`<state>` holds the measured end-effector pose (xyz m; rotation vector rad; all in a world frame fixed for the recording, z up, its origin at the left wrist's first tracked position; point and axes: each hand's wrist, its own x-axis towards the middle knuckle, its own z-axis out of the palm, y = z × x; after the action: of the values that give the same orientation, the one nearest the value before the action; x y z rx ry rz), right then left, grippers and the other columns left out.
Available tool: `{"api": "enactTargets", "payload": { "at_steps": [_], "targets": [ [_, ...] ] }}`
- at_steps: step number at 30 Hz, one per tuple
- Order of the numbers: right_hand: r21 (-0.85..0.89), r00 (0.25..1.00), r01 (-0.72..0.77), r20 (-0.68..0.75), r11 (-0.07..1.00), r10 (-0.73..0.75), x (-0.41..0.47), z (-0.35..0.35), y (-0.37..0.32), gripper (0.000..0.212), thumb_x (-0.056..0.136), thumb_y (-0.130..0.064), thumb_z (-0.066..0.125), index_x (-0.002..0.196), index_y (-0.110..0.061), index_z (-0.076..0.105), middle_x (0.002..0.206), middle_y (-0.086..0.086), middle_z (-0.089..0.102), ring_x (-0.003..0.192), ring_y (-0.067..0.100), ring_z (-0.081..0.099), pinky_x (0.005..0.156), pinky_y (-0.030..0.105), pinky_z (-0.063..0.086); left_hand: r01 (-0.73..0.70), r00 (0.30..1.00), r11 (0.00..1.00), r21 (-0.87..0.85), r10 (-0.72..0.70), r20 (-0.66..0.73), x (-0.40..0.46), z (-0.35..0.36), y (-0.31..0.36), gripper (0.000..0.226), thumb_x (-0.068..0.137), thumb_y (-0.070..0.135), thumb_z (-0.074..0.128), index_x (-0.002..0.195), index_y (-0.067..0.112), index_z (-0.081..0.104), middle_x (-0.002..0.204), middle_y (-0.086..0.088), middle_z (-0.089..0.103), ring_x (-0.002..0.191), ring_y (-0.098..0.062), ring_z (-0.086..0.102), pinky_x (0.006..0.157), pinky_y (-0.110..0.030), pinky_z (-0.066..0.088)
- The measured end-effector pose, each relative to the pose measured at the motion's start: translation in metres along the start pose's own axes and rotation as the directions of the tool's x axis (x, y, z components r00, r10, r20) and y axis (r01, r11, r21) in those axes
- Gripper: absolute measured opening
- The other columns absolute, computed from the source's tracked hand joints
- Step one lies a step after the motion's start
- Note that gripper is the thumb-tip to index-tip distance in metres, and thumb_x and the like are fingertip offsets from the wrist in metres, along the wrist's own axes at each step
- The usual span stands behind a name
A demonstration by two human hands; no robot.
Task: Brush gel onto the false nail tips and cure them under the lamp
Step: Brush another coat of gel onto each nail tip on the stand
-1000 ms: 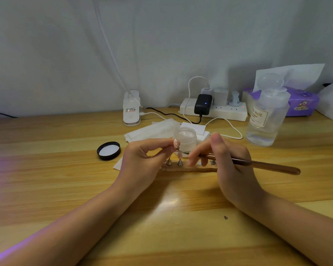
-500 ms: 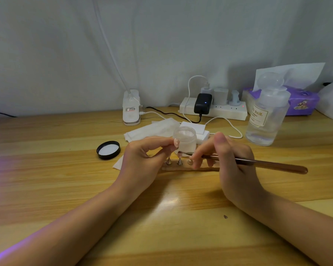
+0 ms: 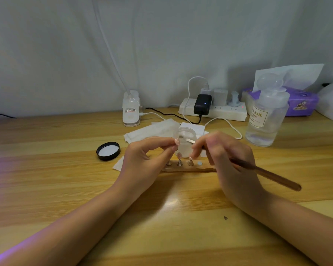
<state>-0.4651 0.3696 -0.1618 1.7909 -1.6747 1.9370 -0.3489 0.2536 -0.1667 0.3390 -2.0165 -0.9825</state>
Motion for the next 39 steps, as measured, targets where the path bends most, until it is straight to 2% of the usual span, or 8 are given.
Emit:
{"api": "enactTargets", "payload": {
  "at_steps": [2, 5, 10, 16, 21, 25, 30, 39],
  "targets": [
    [-0.042, 1.0, -0.022, -0.011, 0.999, 0.021, 0.003, 0.0, -0.001, 0.016, 0.083, -0.034, 0.049, 0.087, -0.021, 0.058, 0.079, -0.006, 0.063, 0.072, 0.005, 0.058, 0.064, 0.018, 0.047, -0.004, 1.0, 1.0, 0.002, 0.004, 0.023, 0.0, -0.001, 0.001, 0.02, 0.078, 0.01, 0.068, 0.093, 0.024, 0.069, 0.088, 0.012, 0.07, 0.085, -0.001, 0.064, 0.076, -0.01, 0.045],
    [-0.154, 0.999, -0.035, 0.016, 0.987, 0.038, 0.005, 0.001, 0.002, 0.031, 0.075, -0.039, 0.065, 0.098, -0.02, 0.056, 0.094, -0.015, 0.06, 0.084, -0.003, 0.055, 0.072, 0.012, 0.043, -0.028, 0.999, 1.0, 0.002, 0.028, 0.044, 0.0, -0.001, 0.004, 0.021, 0.078, 0.008, 0.068, 0.093, 0.023, 0.068, 0.088, 0.008, 0.07, 0.085, -0.004, 0.064, 0.077, -0.013, 0.047],
    [-0.224, 0.992, -0.061, 0.092, 0.973, 0.084, 0.006, 0.002, 0.0, 0.03, 0.072, -0.032, 0.067, 0.098, -0.028, 0.054, 0.098, -0.021, 0.059, 0.09, -0.002, 0.056, 0.081, 0.039, 0.047, -0.089, 0.993, 0.996, 0.013, 0.088, 0.076, 0.0, 0.0, 0.004, 0.022, 0.078, 0.009, 0.069, 0.097, 0.021, 0.066, 0.089, 0.006, 0.07, 0.086, -0.009, 0.065, 0.079, -0.022, 0.05],
    [-0.213, 0.994, -0.083, 0.052, 0.973, 0.096, 0.006, 0.002, -0.001, 0.022, 0.073, -0.03, 0.065, 0.093, -0.024, 0.058, 0.089, -0.019, 0.06, 0.085, 0.001, 0.056, 0.081, 0.044, 0.046, -0.091, 0.991, 0.996, -0.005, 0.091, 0.101, 0.0, 0.0, 0.005, 0.022, 0.077, 0.018, 0.064, 0.098, 0.025, 0.066, 0.091, 0.008, 0.07, 0.087, -0.011, 0.065, 0.078, -0.027, 0.052],
    [-0.186, 0.996, -0.092, -0.004, 0.978, 0.093, 0.008, 0.004, -0.001, 0.021, 0.075, -0.03, 0.068, 0.092, -0.025, 0.057, 0.085, -0.019, 0.06, 0.082, -0.004, 0.056, 0.079, 0.025, 0.047, -0.074, 0.993, 0.997, -0.015, 0.075, 0.095, -0.002, 0.001, 0.005, 0.02, 0.079, 0.021, 0.067, 0.097, 0.03, 0.066, 0.092, 0.012, 0.07, 0.09, -0.005, 0.064, 0.08, -0.02, 0.049],
    [-0.121, 0.991, -0.121, -0.079, 0.985, 0.112, 0.016, -0.003, -0.002, 0.017, 0.079, -0.028, 0.068, 0.09, -0.031, 0.055, 0.081, -0.017, 0.062, 0.083, -0.006, 0.056, 0.071, 0.008, 0.043, -0.046, 0.997, 0.999, -0.015, 0.047, 0.056, -0.003, 0.0, 0.006, 0.034, 0.076, 0.025, 0.071, 0.109, 0.026, 0.061, 0.102, 0.012, 0.067, 0.093, -0.001, 0.06, 0.081, -0.011, 0.044],
    [-0.106, 0.983, -0.11, -0.156, 0.988, 0.093, 0.03, -0.021, 0.0, 0.018, 0.082, -0.022, 0.068, 0.09, -0.031, 0.055, 0.085, -0.018, 0.063, 0.082, -0.006, 0.059, 0.07, 0.006, 0.043, 0.013, 0.997, 0.999, 0.041, -0.016, 0.069, -0.001, 0.002, 0.005, 0.048, 0.067, 0.034, 0.068, 0.112, 0.032, 0.051, 0.11, 0.012, 0.059, 0.096, 0.0, 0.055, 0.079, -0.005, 0.04],
    [-0.29, 0.993, -0.114, -0.063, 0.95, 0.1, 0.008, -0.03, 0.009, 0.023, 0.079, -0.019, 0.069, 0.087, -0.034, 0.053, 0.088, -0.013, 0.061, 0.088, 0.0, 0.054, 0.078, 0.02, 0.045, 0.167, 0.973, 0.978, 0.127, -0.185, 0.142, 0.0, 0.003, -0.003, 0.068, 0.055, 0.051, 0.067, 0.117, 0.039, 0.041, 0.102, 0.021, 0.054, 0.097, 0.007, 0.051, 0.073, 0.0, 0.038]
  ]
}}
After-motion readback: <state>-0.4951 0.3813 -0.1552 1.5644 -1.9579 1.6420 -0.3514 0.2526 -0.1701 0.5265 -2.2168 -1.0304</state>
